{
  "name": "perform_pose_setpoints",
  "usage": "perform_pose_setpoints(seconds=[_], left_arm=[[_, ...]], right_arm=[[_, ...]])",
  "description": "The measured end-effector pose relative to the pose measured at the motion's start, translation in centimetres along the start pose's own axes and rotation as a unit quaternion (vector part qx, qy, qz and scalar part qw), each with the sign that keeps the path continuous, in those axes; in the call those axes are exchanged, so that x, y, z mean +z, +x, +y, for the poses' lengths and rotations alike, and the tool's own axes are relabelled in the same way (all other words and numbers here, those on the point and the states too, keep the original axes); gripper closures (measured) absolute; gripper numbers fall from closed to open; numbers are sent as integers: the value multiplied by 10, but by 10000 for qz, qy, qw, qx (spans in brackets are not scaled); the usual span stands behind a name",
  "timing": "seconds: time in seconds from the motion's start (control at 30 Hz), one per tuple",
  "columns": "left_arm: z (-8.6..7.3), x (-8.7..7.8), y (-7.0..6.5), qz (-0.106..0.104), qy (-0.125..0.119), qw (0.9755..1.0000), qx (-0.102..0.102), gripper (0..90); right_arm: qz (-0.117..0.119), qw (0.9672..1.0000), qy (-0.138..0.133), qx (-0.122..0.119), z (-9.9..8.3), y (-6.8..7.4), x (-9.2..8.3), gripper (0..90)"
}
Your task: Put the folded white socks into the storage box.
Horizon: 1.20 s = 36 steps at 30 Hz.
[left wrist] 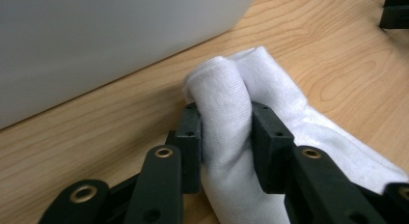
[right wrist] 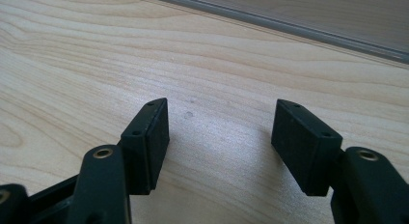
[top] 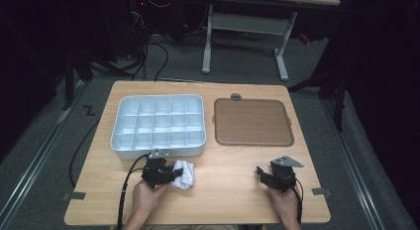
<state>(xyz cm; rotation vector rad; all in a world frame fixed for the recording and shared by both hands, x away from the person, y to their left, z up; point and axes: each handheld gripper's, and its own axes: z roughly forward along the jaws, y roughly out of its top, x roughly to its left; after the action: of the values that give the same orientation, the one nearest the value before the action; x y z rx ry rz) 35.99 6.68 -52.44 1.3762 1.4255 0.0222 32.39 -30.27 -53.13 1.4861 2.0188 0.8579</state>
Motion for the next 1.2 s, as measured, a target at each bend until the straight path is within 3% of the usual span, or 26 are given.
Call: perform_pose_setpoints(seconds=[0.5,0.73,1.0,1.2], left_arm=[[1,-6,-4,-223,62,9997,-27,720],[3,-10,-11,-292,85,9994,161,721],[7,-14,-11,-373,47,9993,57,723],[11,-17,-13,-393,45,9992,91,723]], right_arm=[[4,10000,5,-15,0,0,0,381],[3,10000,7,-14,0,0,0,376],[10,10000,14,-15,0,0,0,371],[13,10000,15,-12,0,1,0,371]])
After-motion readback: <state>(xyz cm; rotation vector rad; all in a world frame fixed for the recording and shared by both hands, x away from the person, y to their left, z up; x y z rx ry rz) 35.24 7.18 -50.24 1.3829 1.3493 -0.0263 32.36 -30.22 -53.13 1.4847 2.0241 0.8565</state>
